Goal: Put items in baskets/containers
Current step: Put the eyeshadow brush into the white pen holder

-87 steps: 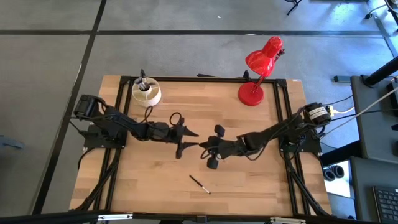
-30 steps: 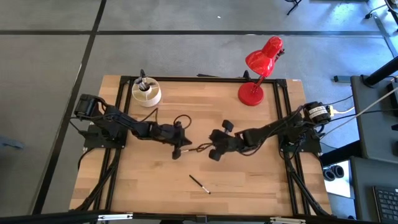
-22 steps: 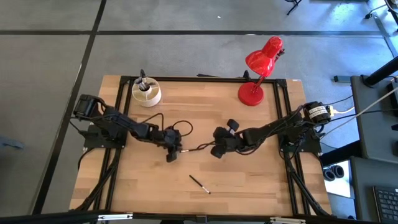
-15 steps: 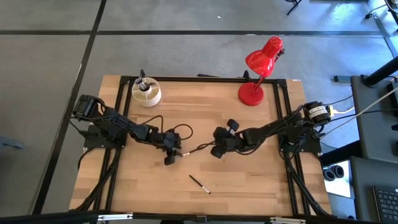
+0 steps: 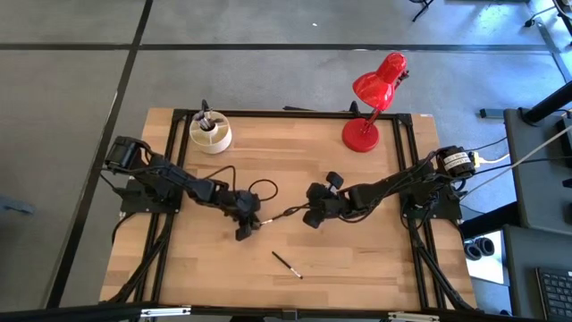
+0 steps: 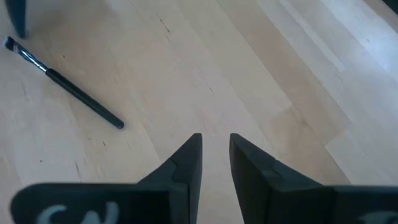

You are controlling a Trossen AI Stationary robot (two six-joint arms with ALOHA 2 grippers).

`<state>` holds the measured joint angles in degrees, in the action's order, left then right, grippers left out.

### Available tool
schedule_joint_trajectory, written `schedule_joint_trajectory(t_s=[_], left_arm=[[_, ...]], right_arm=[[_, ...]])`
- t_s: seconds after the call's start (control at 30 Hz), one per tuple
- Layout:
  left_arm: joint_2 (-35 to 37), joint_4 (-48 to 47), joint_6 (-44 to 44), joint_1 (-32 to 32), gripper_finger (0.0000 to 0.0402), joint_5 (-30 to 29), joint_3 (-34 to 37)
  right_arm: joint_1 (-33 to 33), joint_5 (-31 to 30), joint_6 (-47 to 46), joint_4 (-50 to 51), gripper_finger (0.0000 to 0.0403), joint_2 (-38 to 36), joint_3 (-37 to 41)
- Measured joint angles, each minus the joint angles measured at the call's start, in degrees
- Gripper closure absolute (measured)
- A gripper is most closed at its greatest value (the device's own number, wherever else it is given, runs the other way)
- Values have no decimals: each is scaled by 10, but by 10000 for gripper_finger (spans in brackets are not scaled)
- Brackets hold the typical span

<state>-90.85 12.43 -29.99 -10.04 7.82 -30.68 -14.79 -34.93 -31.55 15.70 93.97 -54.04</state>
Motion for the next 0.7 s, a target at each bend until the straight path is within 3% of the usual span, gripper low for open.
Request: schedule_joint_trajectory(t_s=[0.13,0.37,0.7], left_arm=[[0,0,-9,-14,259,-19,0],[-1,-2,2,-35,273,-141,0],[0,2,-8,-66,324,-124,0]], right_arm=[[0,1,0,0,321,0,0],[0,6,0,0,321,0,0],[0,6,3,0,320,0,0]])
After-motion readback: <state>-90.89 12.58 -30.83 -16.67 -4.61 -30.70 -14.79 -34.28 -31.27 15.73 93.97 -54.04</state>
